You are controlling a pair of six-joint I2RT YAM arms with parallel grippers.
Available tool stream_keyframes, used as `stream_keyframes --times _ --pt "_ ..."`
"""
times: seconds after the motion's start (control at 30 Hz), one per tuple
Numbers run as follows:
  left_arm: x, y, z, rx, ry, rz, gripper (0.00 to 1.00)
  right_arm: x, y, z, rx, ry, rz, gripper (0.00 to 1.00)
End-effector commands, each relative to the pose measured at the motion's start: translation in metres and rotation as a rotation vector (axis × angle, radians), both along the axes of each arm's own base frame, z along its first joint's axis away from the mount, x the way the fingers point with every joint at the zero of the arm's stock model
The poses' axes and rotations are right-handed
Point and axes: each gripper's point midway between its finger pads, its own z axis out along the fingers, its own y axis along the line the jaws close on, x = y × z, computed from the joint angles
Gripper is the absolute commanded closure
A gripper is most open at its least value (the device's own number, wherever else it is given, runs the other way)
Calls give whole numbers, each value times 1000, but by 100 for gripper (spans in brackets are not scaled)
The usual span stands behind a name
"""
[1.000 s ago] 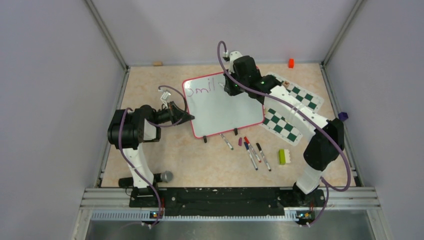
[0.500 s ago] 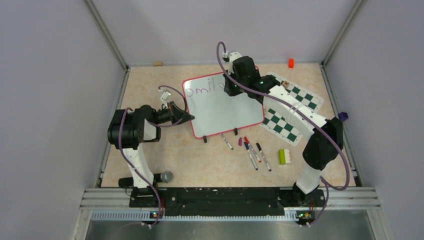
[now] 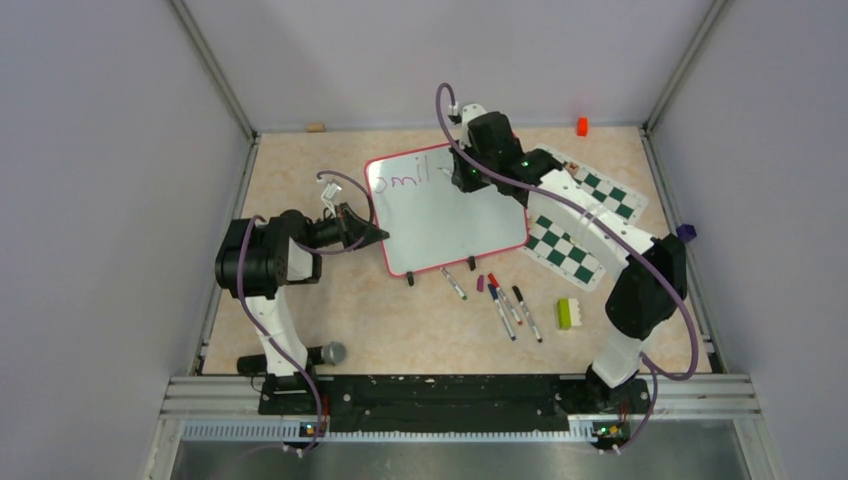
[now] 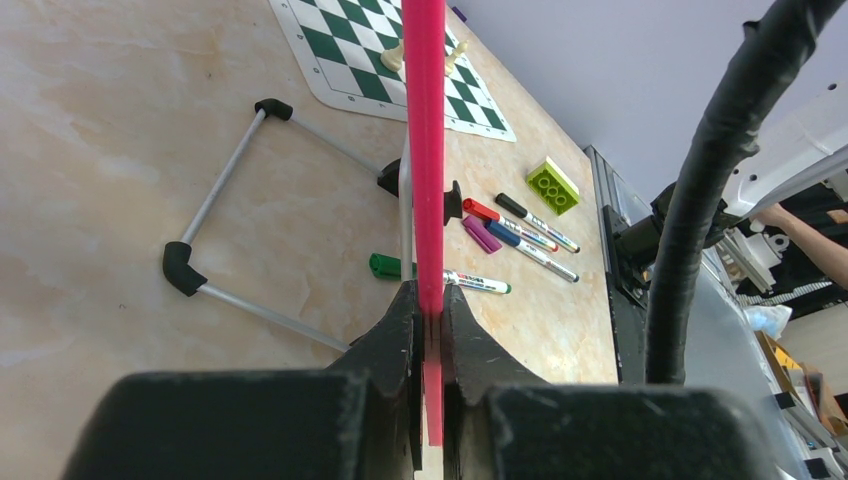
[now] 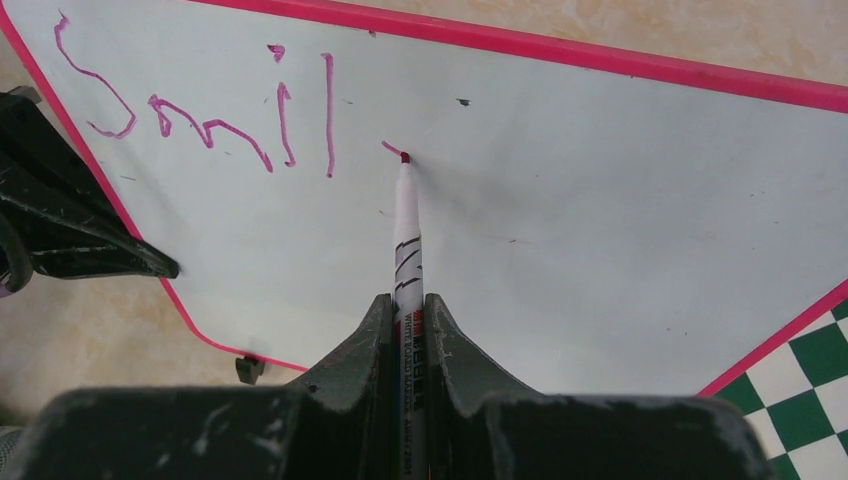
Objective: Write a sentence on the whiteboard
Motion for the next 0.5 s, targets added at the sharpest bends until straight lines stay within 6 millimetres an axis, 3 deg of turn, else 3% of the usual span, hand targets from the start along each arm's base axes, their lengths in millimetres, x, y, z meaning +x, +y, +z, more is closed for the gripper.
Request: stream_keyframes --times 0.0,0.47 --pt "-7 -6 16 29 -181 -78 100 15 -9 22 14 -52 -49 100" --pt "-8 -7 16 30 -182 -80 100 24 3 26 36 -54 -26 100"
